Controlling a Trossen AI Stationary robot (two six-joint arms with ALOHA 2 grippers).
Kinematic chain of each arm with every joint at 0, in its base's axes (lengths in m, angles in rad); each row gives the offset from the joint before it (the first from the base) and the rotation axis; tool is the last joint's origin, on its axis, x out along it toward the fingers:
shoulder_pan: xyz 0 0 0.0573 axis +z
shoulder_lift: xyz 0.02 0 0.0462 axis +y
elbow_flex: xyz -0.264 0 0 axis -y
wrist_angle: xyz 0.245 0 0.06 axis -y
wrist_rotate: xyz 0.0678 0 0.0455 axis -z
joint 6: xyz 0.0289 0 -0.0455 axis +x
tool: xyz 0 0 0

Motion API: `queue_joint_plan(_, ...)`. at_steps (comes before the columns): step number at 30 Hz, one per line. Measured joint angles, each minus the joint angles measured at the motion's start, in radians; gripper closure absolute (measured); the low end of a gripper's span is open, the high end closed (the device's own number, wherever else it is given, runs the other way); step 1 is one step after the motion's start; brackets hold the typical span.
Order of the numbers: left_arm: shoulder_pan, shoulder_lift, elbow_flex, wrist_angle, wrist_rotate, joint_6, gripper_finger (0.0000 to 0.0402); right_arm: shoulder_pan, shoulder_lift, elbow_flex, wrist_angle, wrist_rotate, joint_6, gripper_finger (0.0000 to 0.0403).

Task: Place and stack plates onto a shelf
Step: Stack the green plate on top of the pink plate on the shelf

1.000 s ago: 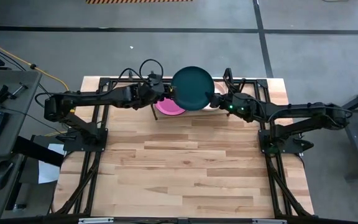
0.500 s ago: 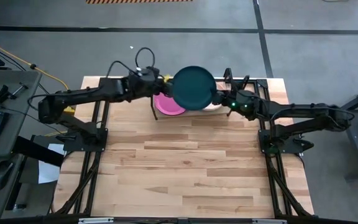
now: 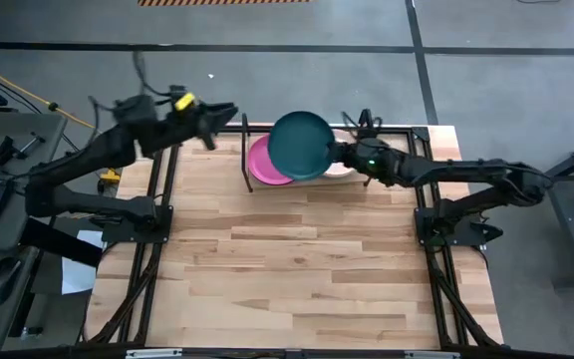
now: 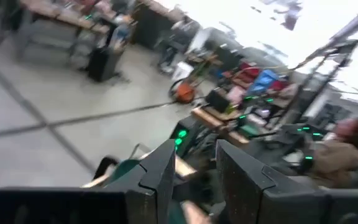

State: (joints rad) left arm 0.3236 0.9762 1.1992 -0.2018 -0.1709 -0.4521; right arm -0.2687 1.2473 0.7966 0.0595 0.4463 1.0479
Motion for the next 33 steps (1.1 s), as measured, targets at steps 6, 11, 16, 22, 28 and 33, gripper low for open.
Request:
queue_joint_plan(6, -0.05, -0.075, 0.0, -0.003, -0.005, 0.019, 0.0296, -0.04, 0.211, 0.177, -0.09, -0.013, 0.008, 0.0402)
queue_joint_plan(11, -0.065, -0.079, 0.0, -0.007, -0.007, 0.049, 0.0296, -0.085, 0.351, 0.296, -0.213, -0.043, -0.001, 0.0402)
queue_joint_plan(16, -0.066, -0.077, 0.0, -0.007, -0.007, 0.052, 0.0296, -0.1, 0.454, 0.367, -0.202, -0.148, 0.0, 0.0403)
queue_joint_plan(22, -0.065, -0.079, 0.0, -0.007, -0.007, 0.055, 0.0296, -0.098, 0.505, 0.381, -0.209, -0.171, 0.025, 0.0403)
queue_joint_plan(28, -0.065, -0.081, 0.0, -0.006, -0.007, 0.057, 0.0296, -0.106, 0.507, 0.382, -0.212, -0.208, 0.024, 0.0394)
queue_joint_plan(33, -0.065, -0.081, 0.0, -0.006, -0.007, 0.072, 0.0296, -0.111, 0.507, 0.382, -0.217, -0.242, 0.001, 0.0341)
